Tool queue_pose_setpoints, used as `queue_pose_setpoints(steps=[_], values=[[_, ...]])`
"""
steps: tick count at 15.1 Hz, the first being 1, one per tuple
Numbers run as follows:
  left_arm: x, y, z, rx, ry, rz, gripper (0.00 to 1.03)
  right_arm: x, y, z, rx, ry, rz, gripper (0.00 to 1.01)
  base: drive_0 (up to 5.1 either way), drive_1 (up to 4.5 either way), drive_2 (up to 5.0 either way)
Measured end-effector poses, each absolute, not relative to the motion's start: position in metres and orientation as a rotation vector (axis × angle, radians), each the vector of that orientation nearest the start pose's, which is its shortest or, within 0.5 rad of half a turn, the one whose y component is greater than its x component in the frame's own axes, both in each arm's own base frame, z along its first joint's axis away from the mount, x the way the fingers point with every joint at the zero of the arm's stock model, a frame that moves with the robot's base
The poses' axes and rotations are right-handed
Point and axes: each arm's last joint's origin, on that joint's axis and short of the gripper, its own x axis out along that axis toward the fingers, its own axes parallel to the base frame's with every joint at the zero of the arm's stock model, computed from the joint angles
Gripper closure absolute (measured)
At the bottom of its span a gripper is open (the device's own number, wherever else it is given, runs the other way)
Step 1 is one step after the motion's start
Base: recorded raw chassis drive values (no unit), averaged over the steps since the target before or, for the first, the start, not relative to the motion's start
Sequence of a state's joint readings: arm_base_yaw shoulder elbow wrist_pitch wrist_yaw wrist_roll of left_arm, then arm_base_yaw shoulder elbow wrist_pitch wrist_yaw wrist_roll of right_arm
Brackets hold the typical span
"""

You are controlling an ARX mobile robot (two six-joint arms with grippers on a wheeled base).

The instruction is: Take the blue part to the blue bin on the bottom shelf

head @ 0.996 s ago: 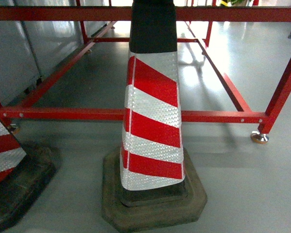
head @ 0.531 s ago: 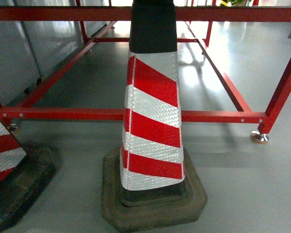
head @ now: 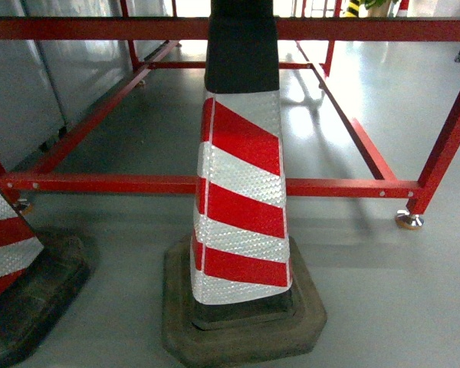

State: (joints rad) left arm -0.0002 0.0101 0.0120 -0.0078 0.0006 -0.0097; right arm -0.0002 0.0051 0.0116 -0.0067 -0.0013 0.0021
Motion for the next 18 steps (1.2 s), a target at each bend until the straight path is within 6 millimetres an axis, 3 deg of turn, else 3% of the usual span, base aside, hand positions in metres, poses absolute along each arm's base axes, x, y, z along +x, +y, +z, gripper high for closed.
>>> queue_pose_setpoints(steps=[18], values=[[0.0976,0.0000,0.1664,0.000,0.003,0.000,0.05,0.0973,0.0000,0.1666,0.001,-0.002,0.000,0.03,0.0,0.00,0.0]])
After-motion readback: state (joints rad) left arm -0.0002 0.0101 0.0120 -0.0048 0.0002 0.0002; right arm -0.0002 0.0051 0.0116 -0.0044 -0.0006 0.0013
